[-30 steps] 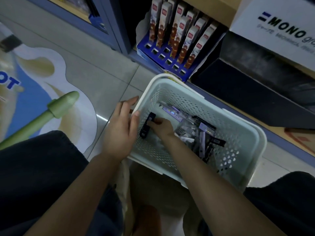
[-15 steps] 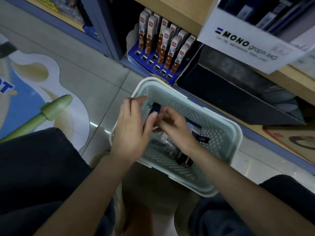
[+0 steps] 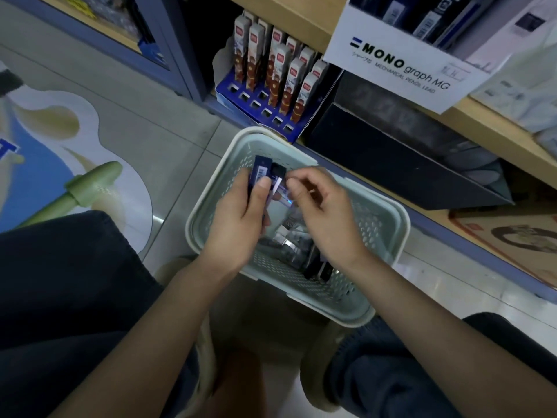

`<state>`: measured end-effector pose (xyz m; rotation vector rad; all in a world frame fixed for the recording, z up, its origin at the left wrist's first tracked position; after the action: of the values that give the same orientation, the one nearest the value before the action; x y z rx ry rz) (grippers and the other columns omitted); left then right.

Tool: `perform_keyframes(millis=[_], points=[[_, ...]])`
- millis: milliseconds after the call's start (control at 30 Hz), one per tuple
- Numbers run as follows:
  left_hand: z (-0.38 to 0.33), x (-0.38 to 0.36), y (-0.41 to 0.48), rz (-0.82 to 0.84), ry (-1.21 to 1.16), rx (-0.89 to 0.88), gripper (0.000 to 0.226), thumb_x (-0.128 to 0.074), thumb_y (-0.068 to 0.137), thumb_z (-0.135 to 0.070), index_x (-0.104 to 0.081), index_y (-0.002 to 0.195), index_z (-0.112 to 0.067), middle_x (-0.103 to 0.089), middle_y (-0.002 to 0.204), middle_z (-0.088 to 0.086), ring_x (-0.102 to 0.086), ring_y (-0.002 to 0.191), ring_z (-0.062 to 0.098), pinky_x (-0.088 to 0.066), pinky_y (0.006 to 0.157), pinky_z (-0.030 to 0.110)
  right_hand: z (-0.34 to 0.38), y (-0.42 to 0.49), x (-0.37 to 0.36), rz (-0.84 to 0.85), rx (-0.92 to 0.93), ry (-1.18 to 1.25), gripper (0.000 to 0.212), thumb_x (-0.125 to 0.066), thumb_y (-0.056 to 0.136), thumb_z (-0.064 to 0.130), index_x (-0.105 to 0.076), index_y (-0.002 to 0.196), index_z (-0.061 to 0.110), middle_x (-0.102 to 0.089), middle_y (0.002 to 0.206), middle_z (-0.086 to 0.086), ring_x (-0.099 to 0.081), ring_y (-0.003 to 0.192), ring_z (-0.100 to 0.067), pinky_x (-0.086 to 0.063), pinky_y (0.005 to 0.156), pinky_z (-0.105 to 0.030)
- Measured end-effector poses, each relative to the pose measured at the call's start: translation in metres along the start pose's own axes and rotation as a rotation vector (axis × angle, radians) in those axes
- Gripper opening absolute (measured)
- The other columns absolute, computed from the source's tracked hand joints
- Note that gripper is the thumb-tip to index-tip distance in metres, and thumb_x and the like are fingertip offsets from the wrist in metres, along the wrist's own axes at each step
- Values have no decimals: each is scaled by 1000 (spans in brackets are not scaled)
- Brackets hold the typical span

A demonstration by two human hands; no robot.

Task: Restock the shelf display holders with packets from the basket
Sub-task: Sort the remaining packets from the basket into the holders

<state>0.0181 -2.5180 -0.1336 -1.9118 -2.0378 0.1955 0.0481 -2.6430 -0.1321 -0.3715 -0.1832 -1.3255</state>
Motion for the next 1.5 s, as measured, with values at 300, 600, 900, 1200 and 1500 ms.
perform_keyframes(millis=[300, 600, 900, 1200, 1500], points=[[28, 11, 2, -31, 150, -22, 30, -36, 91, -37, -49, 100, -12, -58, 78, -7, -51, 55, 6, -46, 59, 29, -163, -25, -38, 555, -349, -490, 63, -75, 78, 17, -46, 132, 4, -43, 138, -13, -42, 127, -25, -33, 105, -29], [38, 7, 5, 6, 187, -36, 19, -35, 92, -41, -46, 94, -25, -58, 79, -9, -52, 56, 4, -45, 59, 26, -182, -25, -51, 703, -254, -767, 59, -78, 74, 29, -52, 123, 12, -54, 125, -12, -37, 123, -26, -32, 94, -29], [41, 5, 6, 20, 195, -13, 15, -35, 92, -41, -45, 92, -30, -59, 79, -8, -51, 57, 6, -46, 61, 33, -179, -29, -59, 937, -110, -963, 38, -68, 82, 32, -59, 112, 11, -62, 112, -11, -54, 108, -30, -40, 82, -32], [42, 1, 0, 28, 201, 2, 17, -36, 97, -38, -47, 95, -24, -60, 79, -6, -51, 57, 4, -44, 61, 28, -165, -31, -43, 830, -132, -839, 31, -62, 89, 28, -54, 108, 5, -57, 113, -14, -55, 104, -30, -38, 79, -32], [48, -2, -11, 25, 172, 18, 14, -36, 91, -39, -46, 88, -30, -60, 76, -6, -48, 50, 4, -43, 57, 31, -162, -23, -28, 616, -268, -585, 27, -62, 90, 22, -55, 111, 6, -65, 112, -10, -60, 105, -25, -36, 75, -23]])
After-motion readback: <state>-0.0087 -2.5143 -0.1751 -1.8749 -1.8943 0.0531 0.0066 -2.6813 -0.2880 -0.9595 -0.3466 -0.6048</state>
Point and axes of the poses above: each hand's wrist, its own y-axis towards the middle knuckle, its own x-axis out of the back of the hand, z = x × y, the point moved 7 cm from there along y, towards the middle knuckle
